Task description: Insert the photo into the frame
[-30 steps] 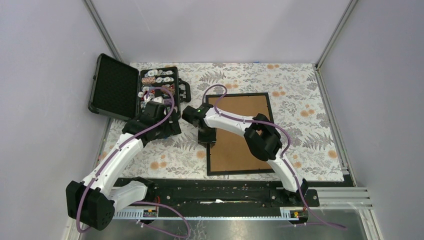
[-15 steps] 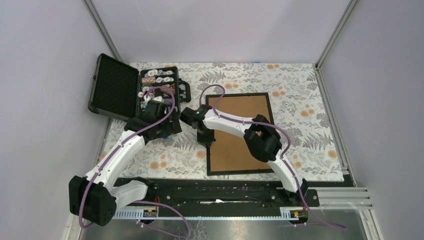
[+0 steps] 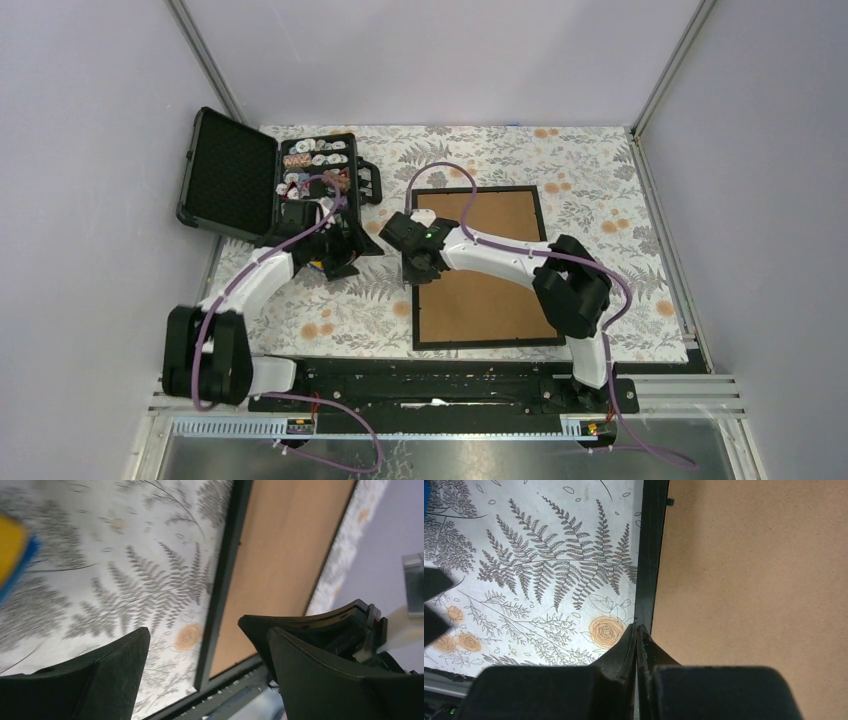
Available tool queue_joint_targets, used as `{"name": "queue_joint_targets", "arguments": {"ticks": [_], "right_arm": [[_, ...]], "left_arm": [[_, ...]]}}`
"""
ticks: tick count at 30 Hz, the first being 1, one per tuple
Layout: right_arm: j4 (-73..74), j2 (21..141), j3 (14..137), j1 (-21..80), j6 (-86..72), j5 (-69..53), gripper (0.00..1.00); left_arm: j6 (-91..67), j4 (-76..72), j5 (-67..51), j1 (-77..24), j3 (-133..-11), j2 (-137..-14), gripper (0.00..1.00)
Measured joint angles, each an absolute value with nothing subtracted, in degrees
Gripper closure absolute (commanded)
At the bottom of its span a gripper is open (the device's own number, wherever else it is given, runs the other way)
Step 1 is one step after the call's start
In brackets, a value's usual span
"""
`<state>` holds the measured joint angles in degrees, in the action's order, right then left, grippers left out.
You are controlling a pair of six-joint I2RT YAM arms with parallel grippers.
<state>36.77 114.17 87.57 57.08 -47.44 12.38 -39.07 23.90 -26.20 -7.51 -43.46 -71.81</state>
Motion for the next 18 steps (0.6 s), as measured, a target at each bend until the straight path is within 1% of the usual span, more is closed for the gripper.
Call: {"name": "queue_joint_targets", "arguments": {"ticks": [1,3,5,6,7,8,9,12,15,18], "right_arm": [[36.2,113.6,87.2,57.1,-47.2,12.4,0.98],[35.3,112.6,86.2,57.0,-46.9,12.3,0.76],[35.4,111.4,85.0,56.9,-47.2,12.3,0.56],[35.7,110.2,83.7,56.8,-47.0,11.8,0.42],[36.2,109.2,82.8,56.7,-47.1,11.2,0.26],[36.7,107.6,81.4,56.5,-46.7,10.4,0.17],[37.2,105.7,79.9,56.1,-46.2,9.2,0.11],[39.4,101.5,77.2,54.8,-42.6,3.2,0.06],[40.3,100.5,77.2,55.5,-37.4,-0.4,0.05],[40.3,100.5,76.3,60.3,-30.8,-1.0,0.07]], "left_arm": [[-39.8,22.1,-29.1,-7.6,-43.2,-73.9,0.09],[-41.1,18.5,-33.5,-7.8,-42.9,-78.0,0.09],[-41.7,16.4,-35.5,-8.2,-42.7,-79.9,0.12],[-41.9,15.5,-36.2,-8.6,-42.7,-80.5,0.14],[-41.9,14.8,-36.7,-9.0,-42.7,-80.9,0.15],[-42.0,14.1,-37.1,-9.5,-42.7,-81.3,0.15],[-41.9,13.5,-37.1,-10.1,-42.7,-81.7,0.15],[-41.9,12.0,-37.1,-11.9,-42.5,-83.5,0.16],[-41.6,12.2,-36.7,-12.3,-41.6,-84.3,0.15],[-41.4,12.4,-36.8,-12.3,-41.6,-85.3,0.17]]}}
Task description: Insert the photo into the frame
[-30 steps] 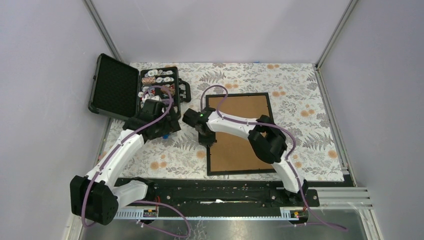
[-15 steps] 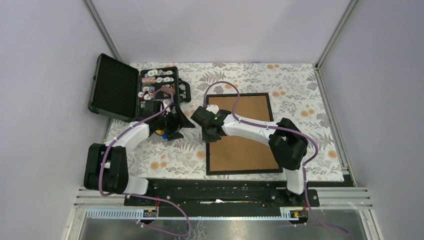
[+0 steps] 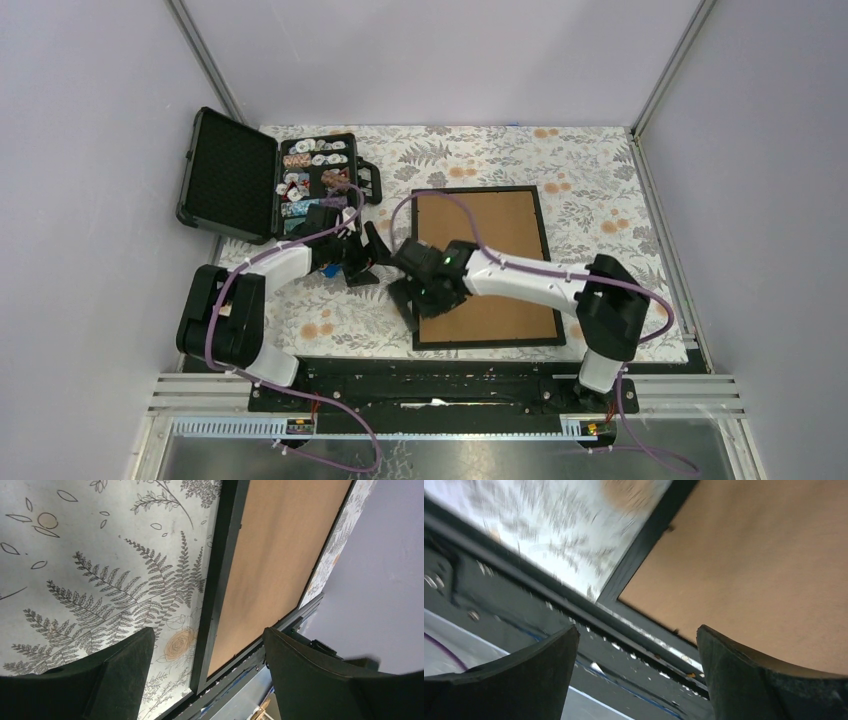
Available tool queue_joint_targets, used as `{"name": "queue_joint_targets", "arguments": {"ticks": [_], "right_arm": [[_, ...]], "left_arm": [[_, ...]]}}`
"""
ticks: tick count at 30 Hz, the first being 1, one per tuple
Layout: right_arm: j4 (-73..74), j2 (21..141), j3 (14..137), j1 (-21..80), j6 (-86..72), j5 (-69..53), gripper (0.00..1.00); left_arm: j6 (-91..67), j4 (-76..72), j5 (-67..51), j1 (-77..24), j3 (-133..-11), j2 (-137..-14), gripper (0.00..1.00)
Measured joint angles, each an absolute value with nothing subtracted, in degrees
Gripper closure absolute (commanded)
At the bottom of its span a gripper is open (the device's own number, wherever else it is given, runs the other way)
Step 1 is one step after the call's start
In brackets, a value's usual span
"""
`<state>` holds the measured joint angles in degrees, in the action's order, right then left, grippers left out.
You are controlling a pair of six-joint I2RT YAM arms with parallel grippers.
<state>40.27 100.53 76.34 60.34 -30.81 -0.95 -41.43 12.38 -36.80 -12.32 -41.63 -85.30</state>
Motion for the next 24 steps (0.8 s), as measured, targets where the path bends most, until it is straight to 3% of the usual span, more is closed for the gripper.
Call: {"name": "queue_joint_targets", "arguments": {"ticks": [3,4,6,7,9,15,16,17,18,24], "right_arm": [[39.6,100.5,74.7,66.1,-23.8,0.4,0.08],[39.5,100.5,74.1,67.6,-21.8,1.0,0.18],[39.7,100.5,73.8,68.3,-19.8,2.6,0.57],[40.0,100.6,74.1,67.7,-20.2,3.6,0.53],[42.0,101.6,76.4,65.7,-23.2,4.1,0.33],[42.0,100.4,76.5,56.0,-37.3,3.8,0.27],[41.2,98.2,73.7,54.0,-38.7,3.5,0.19],[41.0,95.6,70.9,51.7,-39.8,3.1,0.04],[41.0,93.5,68.8,49.6,-40.6,2.8,0.01],[39.5,86.9,64.5,34.5,-41.2,-2.7,0.00]], "left_arm": [[-40.7,12.6,-37.3,-12.3,-41.6,-87.1,0.21],[-40.3,13.1,-37.4,-12.3,-41.6,-87.7,0.23],[-39.9,13.9,-37.5,-12.3,-41.6,-88.6,0.28],[-39.7,14.1,-37.5,-12.5,-41.6,-88.7,0.30],[-39.9,13.3,-37.5,-12.7,-41.2,-88.6,0.32],[-44.0,8.0,-36.9,-17.5,-36.1,-88.2,0.36],[-45.2,6.5,-37.1,-19.4,-35.5,-88.2,0.36],[-46.4,4.5,-37.2,-21.4,-35.0,-88.4,0.38],[-47.9,2.1,-37.2,-23.6,-34.5,-88.8,0.39],[-59.1,-13.9,-37.1,-34.2,-33.7,-94.8,0.45]]}}
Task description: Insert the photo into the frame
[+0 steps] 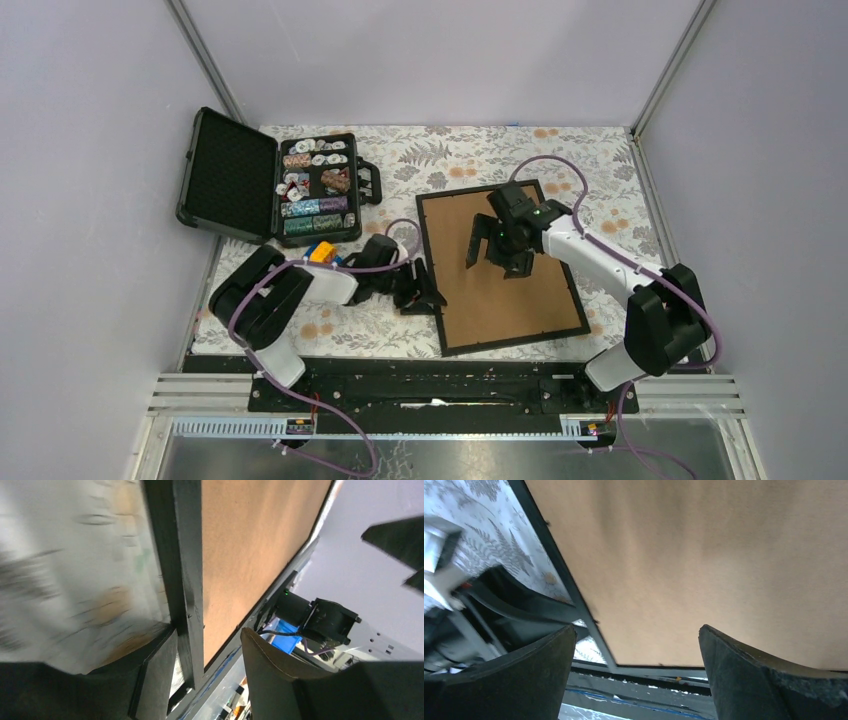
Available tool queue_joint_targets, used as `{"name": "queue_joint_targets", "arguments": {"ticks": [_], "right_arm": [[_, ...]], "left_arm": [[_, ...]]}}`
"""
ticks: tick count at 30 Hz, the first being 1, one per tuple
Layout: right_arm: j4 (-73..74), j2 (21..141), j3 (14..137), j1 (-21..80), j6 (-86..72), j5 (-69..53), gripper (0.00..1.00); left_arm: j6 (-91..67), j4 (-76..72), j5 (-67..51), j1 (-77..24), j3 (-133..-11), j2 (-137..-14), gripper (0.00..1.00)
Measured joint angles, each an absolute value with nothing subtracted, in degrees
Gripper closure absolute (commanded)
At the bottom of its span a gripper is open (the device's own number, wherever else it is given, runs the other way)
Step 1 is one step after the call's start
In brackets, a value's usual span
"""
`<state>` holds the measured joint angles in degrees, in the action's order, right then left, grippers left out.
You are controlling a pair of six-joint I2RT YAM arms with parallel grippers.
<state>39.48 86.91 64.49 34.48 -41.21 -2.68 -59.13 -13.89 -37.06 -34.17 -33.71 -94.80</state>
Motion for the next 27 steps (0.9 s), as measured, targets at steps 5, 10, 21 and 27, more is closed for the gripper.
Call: {"name": "queue_joint_targets", "arguments": {"ticks": [5,10,21,27], "right_arm": [[42.5,88.8,69.0,30.8,-38.2,-5.2,0.12],[49.4,98.7,82.4,31.1,-34.0,-7.8,0.32],[61.8,125.5,108.0,37.5,-33.3,-7.0,0.44],[64.8,135.0,119.2,41.3,-33.9,-5.7,0.53]], "left_arm": [[-65.3,-22.6,-37.5,-40.1,-33.5,-97.4,0.43],[-60.0,-14.0,-36.4,-31.9,-31.3,-86.5,0.19],[-42.8,12.1,-30.1,-11.6,-37.1,-70.6,0.12],[-42.3,14.7,-30.4,-11.6,-36.8,-71.2,0.12]]}}
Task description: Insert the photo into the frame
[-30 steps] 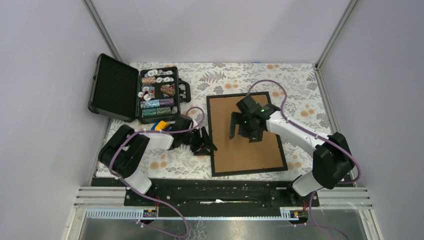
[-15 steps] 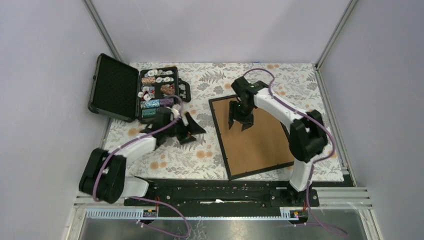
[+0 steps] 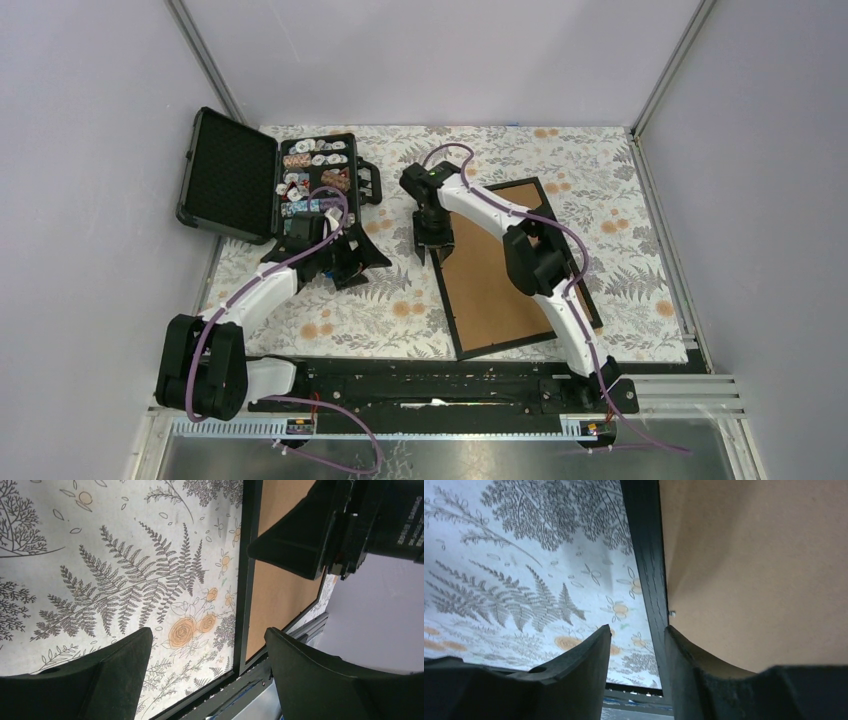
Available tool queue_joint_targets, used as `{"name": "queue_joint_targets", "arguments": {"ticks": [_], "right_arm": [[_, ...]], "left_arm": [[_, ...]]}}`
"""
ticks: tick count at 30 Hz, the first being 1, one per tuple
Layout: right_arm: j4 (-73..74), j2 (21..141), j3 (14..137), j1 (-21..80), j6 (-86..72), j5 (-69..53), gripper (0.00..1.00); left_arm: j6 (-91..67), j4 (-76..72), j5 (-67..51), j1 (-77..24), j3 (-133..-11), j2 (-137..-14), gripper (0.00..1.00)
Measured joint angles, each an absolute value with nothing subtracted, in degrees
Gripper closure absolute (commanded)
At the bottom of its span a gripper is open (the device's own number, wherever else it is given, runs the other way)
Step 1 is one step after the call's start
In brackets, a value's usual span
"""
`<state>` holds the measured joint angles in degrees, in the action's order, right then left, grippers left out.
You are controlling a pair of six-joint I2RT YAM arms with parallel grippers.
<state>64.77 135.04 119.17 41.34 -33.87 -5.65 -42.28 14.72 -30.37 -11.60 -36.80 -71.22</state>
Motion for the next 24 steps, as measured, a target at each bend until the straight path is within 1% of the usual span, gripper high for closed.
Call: {"name": "queue_joint_targets", "arguments": {"ticks": [5,8,18,22,24], "right_arm": [[66.0,139.7,123.9,41.8,-34.5,-4.0,0.58],[66.9,140.8,125.7,41.7,-34.8,-3.3,0.59],[69.3,141.9,126.7,41.7,-34.8,1.7,0.56],[69.3,142.0,126.7,42.1,-34.5,2.4,0.59],[69.5,142.3,127.1,42.2,-34.5,2.6,0.64]], "left_arm": [[-42.3,15.2,-30.7,-11.6,-35.7,-71.2,0.12],[-42.2,15.3,-30.8,-11.6,-35.6,-71.2,0.11],[-41.6,15.4,-31.0,-11.6,-35.4,-71.2,0.11],[-41.6,15.5,-31.0,-11.6,-35.0,-71.2,0.11],[-41.6,15.4,-31.0,-11.6,-35.0,-71.2,0.11]]}}
